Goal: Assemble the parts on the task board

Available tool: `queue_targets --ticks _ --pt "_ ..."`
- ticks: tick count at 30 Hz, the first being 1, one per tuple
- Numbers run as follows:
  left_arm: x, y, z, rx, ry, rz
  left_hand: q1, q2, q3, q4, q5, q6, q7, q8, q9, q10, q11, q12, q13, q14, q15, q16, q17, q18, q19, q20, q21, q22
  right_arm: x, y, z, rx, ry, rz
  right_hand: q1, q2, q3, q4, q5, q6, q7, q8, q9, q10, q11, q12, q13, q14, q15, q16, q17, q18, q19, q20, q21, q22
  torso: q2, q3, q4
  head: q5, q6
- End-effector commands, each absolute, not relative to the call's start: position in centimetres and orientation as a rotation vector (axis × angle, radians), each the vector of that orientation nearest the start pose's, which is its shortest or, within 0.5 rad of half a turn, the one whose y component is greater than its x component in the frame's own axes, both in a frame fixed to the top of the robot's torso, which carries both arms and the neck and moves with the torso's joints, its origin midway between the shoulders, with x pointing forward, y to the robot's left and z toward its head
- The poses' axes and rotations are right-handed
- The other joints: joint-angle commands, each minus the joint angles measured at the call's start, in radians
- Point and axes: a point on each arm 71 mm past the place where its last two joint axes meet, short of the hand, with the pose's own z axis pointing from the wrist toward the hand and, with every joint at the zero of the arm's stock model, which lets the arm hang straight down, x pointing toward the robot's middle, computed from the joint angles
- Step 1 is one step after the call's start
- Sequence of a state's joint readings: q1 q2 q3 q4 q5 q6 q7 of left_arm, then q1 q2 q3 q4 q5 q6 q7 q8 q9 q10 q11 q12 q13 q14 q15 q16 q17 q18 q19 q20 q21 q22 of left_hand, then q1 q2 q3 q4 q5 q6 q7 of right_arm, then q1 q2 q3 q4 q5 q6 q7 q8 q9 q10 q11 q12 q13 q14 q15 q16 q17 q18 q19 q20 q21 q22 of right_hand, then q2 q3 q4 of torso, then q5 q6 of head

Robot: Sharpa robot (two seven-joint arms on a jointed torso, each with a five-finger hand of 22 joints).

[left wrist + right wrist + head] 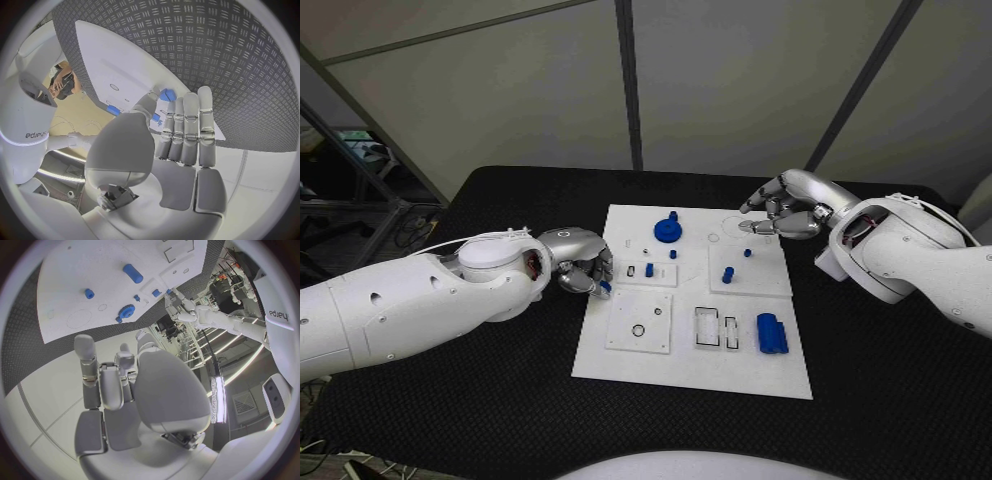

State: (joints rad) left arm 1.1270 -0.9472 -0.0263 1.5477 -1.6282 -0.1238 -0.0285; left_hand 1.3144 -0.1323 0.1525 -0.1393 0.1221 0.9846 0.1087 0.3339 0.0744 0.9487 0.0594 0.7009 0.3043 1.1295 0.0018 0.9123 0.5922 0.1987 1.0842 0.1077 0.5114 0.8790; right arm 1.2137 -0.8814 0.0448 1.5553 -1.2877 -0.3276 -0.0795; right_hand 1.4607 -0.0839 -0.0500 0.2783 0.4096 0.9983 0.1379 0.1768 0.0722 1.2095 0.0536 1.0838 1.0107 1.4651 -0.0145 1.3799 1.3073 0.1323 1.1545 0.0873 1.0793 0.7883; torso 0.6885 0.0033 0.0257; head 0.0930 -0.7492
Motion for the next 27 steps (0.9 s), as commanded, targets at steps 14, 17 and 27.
queue_targets --ticks 14,17,27 --pt "45.71 24.4 -23.05 0.399 1.913 -0.48 0.012 0.006 -0.028 0.001 -0.004 -0.013 0.007 -0.017 -0.008 -0.035 0.007 0.005 -0.013 -0.013 0.005 0.01 -0.006 -0.018 0.005 0.006 -0.011 -0.003 49.33 -21.17 -14.26 0.023 1.597 0.755 0.003 0.001 0.002 0.005 0.005 -0.002 -0.002 0.004 -0.001 -0.001 -0.004 -0.005 0.0 0.047 -0.009 -0.005 0.013 0.015 0.006 -0.001 -0.002 0.001 0.0 0.0001 -0.0004 0.001 0.0" --pt "45.66 24.32 -23.05 0.403 1.916 -0.484 0.016 0.014 -0.027 0.002 -0.002 -0.012 0.007 -0.017 -0.008 -0.036 0.007 0.006 -0.015 -0.014 0.005 0.012 -0.007 -0.018 0.005 0.006 -0.013 -0.003 49.33 -21.17 -14.28 0.023 1.597 0.755 0.003 0.001 0.002 0.005 0.005 -0.002 -0.002 0.004 -0.001 -0.001 -0.004 -0.005 0.0 0.047 -0.009 -0.005 0.013 0.015 0.006 -0.001 -0.002 0.001 0.0 0.0004 0.0003 0.0 0.0" --pt "45.58 24.29 -23.06 0.409 1.92 -0.489 0.058 0.066 0.005 -0.012 0.001 0.031 0.003 -0.009 -0.007 -0.001 -0.002 -0.004 -0.044 -0.016 -0.003 0.019 -0.015 -0.016 0.011 0.001 -0.014 0.002 49.32 -21.19 -14.31 0.023 1.598 0.755 0.003 0.001 0.002 0.005 0.005 -0.002 -0.002 0.004 -0.001 -0.001 -0.004 -0.005 0.0 0.047 -0.009 -0.005 0.013 0.015 0.006 -0.001 -0.002 0.001 0.0 0.0003 0.0004 0.0 -0.001"
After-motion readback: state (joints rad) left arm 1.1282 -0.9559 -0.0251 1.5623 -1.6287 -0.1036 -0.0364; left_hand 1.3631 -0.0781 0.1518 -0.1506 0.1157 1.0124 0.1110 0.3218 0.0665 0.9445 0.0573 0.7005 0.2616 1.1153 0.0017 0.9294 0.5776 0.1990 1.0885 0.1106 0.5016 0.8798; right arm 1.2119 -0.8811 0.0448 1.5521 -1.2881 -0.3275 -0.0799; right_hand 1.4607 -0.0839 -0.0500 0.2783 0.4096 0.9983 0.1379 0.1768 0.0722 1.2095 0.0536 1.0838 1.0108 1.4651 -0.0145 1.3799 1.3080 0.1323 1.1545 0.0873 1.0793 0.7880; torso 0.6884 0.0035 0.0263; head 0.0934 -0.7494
